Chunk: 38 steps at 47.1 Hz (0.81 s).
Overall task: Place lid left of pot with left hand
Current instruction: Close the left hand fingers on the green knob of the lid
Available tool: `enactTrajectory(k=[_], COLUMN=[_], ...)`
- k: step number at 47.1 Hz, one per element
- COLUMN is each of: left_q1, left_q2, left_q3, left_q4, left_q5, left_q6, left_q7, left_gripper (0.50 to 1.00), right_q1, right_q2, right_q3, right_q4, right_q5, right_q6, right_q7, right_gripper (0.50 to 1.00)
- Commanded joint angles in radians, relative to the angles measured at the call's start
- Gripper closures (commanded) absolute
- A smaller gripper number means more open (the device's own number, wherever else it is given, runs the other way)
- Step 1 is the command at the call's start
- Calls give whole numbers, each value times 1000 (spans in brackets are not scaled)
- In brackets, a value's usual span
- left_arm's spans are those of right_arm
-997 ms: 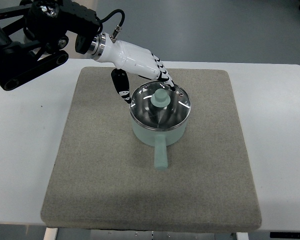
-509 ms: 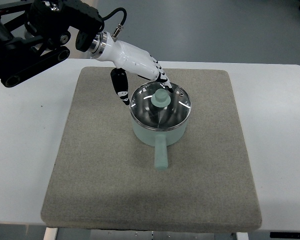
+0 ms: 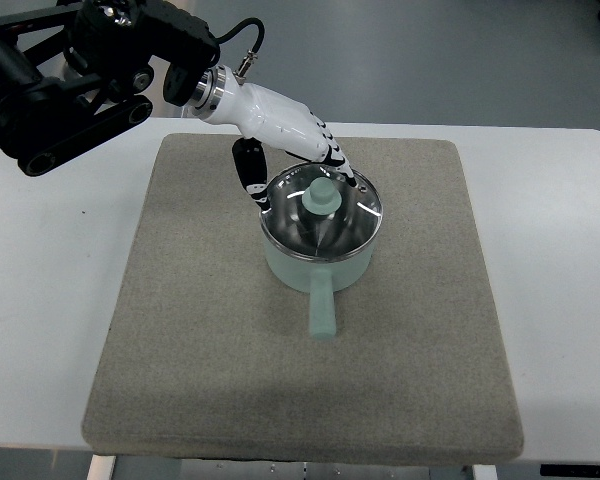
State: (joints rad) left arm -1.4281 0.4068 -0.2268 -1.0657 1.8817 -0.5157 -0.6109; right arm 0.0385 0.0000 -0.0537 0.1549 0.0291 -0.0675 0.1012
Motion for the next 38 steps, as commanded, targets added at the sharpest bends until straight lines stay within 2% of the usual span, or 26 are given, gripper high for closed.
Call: enactTrajectory(k=[1, 6, 13, 24, 33, 38], left_q1=[0, 0, 0, 5, 9, 9], left_q2=[-6, -13, -14, -17, -37, -42], left_q3=[-3, -3, 0, 1, 0, -3], left_q4=[9, 21, 21, 21, 24, 38], left_q5=[2, 5, 5, 5, 8, 8], left_q6=[6, 32, 36, 36, 43, 43], left_q7=[0, 0, 0, 0, 0, 0], left_gripper=[604, 621, 671, 673, 754, 761], right_q1=[0, 0, 0, 0, -2, 0], right_q2=[0, 0, 0, 0, 0, 0], right_q3=[0, 0, 0, 0, 0, 0], right_q4=[0, 0, 0, 0, 0, 0], right_q5=[0, 0, 0, 0, 0, 0], right_q6=[0, 0, 0, 0, 0, 0], right_q7=[0, 0, 0, 0, 0, 0], right_gripper=[579, 579, 579, 579, 579, 579])
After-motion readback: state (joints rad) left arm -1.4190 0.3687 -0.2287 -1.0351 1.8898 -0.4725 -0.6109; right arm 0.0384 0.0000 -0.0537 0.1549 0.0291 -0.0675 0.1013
